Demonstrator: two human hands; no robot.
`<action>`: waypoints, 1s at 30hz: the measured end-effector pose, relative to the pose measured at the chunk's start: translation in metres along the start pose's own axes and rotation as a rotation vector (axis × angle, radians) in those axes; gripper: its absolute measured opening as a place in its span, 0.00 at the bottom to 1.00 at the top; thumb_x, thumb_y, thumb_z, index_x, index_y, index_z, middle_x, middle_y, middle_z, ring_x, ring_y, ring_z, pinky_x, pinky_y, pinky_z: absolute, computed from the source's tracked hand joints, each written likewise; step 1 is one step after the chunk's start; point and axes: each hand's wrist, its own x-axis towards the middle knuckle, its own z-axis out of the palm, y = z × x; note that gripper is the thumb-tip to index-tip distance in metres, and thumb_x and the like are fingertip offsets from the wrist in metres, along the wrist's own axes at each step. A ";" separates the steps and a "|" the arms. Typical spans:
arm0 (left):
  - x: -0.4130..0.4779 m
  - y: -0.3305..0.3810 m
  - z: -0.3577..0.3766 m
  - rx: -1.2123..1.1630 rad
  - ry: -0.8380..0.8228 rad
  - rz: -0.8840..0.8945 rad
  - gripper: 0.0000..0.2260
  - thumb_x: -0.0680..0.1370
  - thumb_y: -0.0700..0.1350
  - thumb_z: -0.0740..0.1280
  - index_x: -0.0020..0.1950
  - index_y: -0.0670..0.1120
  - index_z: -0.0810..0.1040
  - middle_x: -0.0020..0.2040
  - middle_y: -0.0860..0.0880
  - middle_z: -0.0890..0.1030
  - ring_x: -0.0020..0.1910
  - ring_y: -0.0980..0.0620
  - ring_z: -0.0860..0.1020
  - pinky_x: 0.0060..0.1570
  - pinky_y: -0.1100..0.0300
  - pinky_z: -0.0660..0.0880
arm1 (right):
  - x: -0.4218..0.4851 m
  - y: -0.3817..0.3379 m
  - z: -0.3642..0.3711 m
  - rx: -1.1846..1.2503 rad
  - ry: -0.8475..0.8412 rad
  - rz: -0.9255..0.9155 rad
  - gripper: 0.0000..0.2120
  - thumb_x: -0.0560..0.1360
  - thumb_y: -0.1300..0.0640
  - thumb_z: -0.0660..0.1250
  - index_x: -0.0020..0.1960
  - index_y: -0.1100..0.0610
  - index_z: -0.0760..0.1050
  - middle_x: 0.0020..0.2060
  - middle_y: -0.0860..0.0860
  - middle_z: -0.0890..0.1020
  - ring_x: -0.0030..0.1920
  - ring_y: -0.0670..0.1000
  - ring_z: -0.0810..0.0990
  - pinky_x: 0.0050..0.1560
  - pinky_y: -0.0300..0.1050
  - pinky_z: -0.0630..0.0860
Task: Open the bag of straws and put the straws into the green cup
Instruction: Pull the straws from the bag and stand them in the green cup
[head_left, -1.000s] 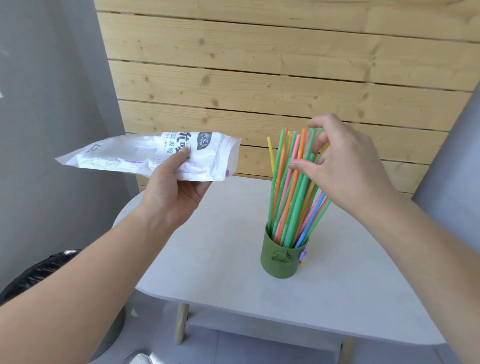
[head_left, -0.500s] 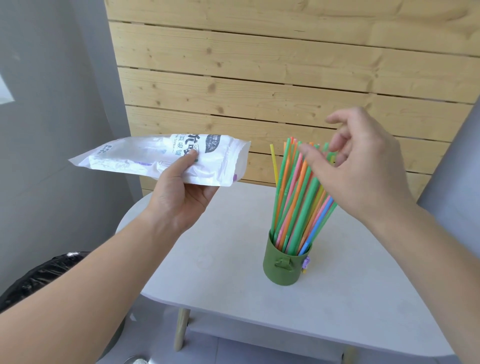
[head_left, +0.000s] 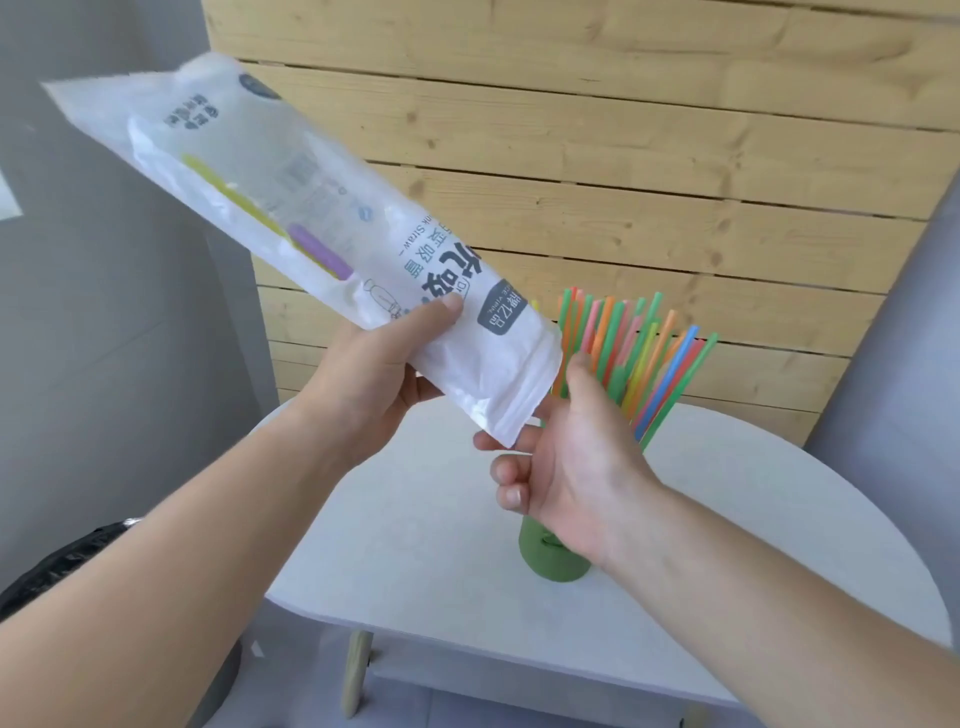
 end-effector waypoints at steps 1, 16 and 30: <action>0.001 -0.001 -0.001 0.037 0.000 -0.003 0.17 0.78 0.46 0.70 0.66 0.43 0.81 0.57 0.45 0.87 0.56 0.43 0.86 0.53 0.45 0.83 | 0.003 0.000 -0.001 0.047 0.012 -0.002 0.41 0.79 0.28 0.47 0.67 0.62 0.75 0.34 0.57 0.77 0.21 0.52 0.67 0.23 0.38 0.64; -0.001 -0.002 0.015 0.043 -0.024 0.029 0.17 0.81 0.42 0.71 0.68 0.37 0.79 0.59 0.40 0.86 0.57 0.41 0.86 0.60 0.44 0.81 | 0.012 0.022 -0.001 0.174 -0.053 0.082 0.26 0.82 0.38 0.57 0.51 0.61 0.76 0.29 0.56 0.78 0.23 0.49 0.66 0.20 0.37 0.60; 0.000 0.003 0.016 -0.094 -0.072 -0.064 0.21 0.85 0.52 0.60 0.74 0.43 0.76 0.72 0.38 0.80 0.71 0.37 0.79 0.72 0.38 0.75 | 0.016 0.021 -0.005 0.158 -0.088 0.049 0.12 0.81 0.49 0.64 0.46 0.58 0.74 0.27 0.51 0.71 0.26 0.48 0.65 0.21 0.37 0.60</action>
